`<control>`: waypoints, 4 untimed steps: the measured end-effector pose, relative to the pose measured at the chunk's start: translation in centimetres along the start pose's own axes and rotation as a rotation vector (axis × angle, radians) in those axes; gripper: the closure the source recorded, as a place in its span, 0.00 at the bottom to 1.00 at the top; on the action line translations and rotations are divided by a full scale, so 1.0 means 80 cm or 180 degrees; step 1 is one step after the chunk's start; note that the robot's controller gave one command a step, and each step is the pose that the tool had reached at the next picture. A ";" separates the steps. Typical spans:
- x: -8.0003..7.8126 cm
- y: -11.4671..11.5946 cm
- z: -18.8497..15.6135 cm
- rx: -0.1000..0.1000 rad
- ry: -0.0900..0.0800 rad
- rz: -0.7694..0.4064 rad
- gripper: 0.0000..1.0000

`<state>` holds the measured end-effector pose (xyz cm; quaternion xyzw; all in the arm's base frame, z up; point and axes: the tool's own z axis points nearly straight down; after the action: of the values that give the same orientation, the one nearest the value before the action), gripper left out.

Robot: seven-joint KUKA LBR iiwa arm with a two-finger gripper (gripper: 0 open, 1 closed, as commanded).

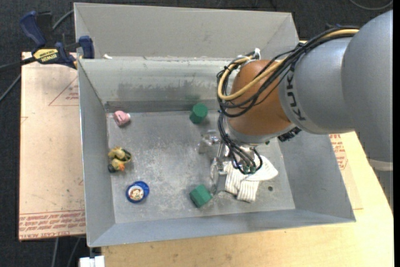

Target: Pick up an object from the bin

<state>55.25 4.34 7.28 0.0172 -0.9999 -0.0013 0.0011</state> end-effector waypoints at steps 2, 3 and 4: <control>0.037 -0.078 0.002 0.0002 -0.0004 0.0211 1.00; 0.037 -0.078 0.002 0.0001 -0.0004 0.0214 1.00; 0.061 -0.077 -0.111 -0.0001 -0.0005 0.0180 1.00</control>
Offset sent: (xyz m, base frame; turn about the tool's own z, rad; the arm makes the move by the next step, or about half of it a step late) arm -0.0281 -0.0629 -0.0028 0.0658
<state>50.63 -2.03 16.16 -0.0111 -0.9999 -0.0014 0.0004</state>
